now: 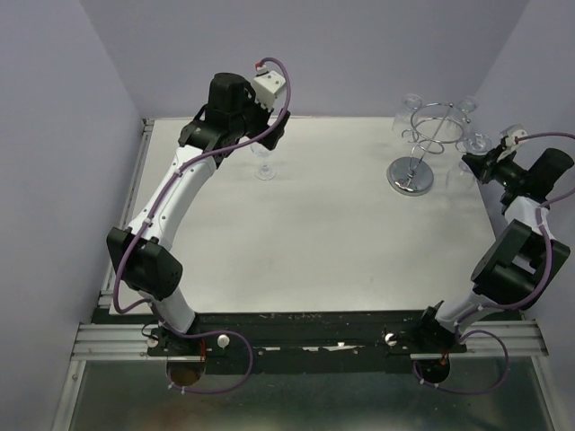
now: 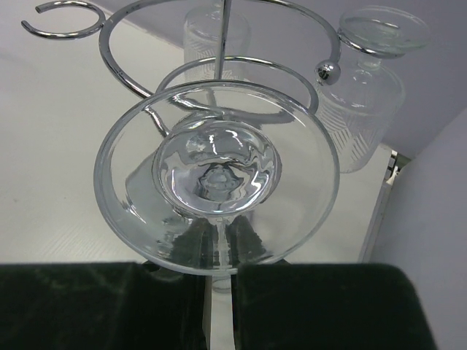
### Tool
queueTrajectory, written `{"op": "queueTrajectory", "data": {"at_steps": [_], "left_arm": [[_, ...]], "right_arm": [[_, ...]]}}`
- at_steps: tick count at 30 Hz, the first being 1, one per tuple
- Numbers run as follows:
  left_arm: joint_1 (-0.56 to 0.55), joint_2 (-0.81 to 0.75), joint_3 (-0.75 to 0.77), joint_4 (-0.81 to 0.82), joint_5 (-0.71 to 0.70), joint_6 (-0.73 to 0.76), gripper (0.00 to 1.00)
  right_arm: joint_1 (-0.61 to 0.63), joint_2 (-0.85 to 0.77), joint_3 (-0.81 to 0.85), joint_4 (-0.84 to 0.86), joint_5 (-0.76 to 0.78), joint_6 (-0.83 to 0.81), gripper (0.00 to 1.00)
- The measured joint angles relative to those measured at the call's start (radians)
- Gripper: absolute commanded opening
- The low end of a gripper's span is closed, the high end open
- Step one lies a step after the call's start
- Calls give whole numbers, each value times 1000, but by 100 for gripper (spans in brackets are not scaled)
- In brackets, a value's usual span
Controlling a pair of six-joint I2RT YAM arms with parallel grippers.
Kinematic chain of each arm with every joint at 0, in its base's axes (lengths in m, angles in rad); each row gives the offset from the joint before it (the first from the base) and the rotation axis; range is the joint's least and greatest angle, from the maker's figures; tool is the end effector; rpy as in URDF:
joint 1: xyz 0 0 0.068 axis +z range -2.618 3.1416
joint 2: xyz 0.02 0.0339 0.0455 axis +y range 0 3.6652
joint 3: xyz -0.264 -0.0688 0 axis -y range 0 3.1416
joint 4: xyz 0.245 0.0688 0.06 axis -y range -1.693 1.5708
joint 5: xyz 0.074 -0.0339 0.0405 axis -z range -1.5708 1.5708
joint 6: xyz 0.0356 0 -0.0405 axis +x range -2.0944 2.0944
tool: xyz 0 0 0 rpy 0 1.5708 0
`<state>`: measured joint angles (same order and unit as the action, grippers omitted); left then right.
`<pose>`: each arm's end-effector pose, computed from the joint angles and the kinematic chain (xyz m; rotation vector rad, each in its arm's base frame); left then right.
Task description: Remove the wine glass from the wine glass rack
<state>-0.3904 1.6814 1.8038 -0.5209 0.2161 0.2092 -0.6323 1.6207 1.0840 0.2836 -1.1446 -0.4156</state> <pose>0.3533 -0.1537 0.4231 0.7170 1.8394 -0.3310 0.3098 -0.1868 0.2813 -0.5832 1.5765 0.2564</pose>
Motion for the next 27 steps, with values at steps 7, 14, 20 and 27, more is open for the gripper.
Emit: {"op": "queueTrajectory", "data": {"at_steps": [7,14,20,27], "left_arm": [[0,-16,-23,10,5,-10,99],[-67,-114,-134,102,-58,34,99],[-151,-325,-332,226,-77,117,99],[-266,-602,-586,319,-99,232,99]], "right_arm": [[-25,-74,-39,-72,24,-11,1],[-29,-303,-81,-187,142,58,1],[-8,-554,-68,-338,188,247,1],[201,-710,-51,-535,217,531,1]]}}
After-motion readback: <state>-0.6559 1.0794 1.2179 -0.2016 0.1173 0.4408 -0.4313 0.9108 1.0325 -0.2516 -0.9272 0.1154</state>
